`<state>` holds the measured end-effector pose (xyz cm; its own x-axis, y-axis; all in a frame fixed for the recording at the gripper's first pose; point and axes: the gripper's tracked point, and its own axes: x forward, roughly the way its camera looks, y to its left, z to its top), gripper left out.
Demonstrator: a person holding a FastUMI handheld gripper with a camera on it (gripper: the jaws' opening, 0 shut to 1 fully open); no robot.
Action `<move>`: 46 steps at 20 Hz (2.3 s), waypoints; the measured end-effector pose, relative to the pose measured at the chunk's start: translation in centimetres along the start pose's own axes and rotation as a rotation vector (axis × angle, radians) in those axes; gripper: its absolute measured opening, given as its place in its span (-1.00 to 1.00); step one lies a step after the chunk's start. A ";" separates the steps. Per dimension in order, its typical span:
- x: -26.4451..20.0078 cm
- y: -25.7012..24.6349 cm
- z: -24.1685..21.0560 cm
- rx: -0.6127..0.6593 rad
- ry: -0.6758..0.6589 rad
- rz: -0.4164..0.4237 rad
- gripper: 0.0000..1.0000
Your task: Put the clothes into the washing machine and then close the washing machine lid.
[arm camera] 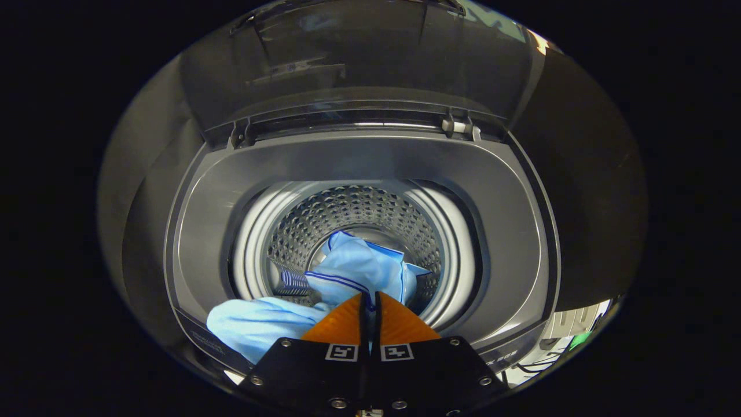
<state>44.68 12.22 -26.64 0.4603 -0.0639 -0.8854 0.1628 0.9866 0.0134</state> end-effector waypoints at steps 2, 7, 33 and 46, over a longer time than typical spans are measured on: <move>0.2 -0.1 -0.1 -0.019 0.002 -0.009 -0.99; 0.3 1.0 -0.4 -0.023 -0.003 0.001 0.38; -16.7 1.4 14.1 -0.098 -0.464 -0.107 0.92; -22.7 0.3 27.0 -0.026 -0.682 -0.111 0.91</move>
<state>57.84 9.92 6.00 0.8897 -0.2364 -0.3906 0.2234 0.9715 -0.0791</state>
